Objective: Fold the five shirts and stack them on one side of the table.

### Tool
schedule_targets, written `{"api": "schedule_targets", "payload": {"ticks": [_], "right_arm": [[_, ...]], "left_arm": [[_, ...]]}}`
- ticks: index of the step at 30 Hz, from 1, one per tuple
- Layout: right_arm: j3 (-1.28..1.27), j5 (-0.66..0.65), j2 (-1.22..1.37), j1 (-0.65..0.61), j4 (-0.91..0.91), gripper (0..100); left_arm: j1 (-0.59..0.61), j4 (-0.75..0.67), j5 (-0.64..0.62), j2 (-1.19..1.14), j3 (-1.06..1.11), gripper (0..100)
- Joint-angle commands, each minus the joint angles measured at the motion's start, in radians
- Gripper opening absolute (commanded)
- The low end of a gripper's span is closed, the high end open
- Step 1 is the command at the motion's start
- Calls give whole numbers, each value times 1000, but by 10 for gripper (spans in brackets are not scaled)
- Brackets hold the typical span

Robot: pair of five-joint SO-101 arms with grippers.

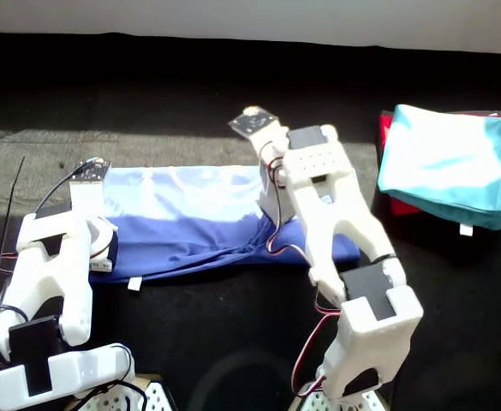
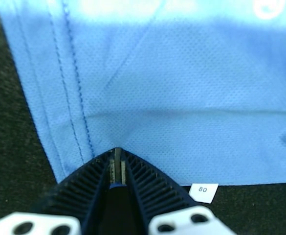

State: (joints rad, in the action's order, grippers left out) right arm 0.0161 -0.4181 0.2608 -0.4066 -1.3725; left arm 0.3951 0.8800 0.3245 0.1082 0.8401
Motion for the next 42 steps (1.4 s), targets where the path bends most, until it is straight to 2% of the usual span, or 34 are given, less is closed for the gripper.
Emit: {"api": "schedule_targets", "payload": {"ticks": [1,14,20,29,32,36,39,42], "right_arm": [[-27,9,-2,-42,99,7],[-176,9,-4,-73,341,7],[-93,11,-130,-42,189,7],[-101,11,-615,82,5,7],[-237,9,-753,97,-35,7],[-561,5,-816,97,-30,12],[-731,9,-835,99,30,9],[-843,23,-868,153,116,9]], "left_arm": [[-16,-25,-5,5,2,9],[-16,-25,-5,4,2,9],[-16,-25,-5,4,2,9],[-16,-25,-5,4,2,9],[-16,-25,-5,4,2,9],[-16,-25,-5,4,2,9],[-16,-25,-5,5,-2,9],[-10,-20,-5,16,-25,10]]}}
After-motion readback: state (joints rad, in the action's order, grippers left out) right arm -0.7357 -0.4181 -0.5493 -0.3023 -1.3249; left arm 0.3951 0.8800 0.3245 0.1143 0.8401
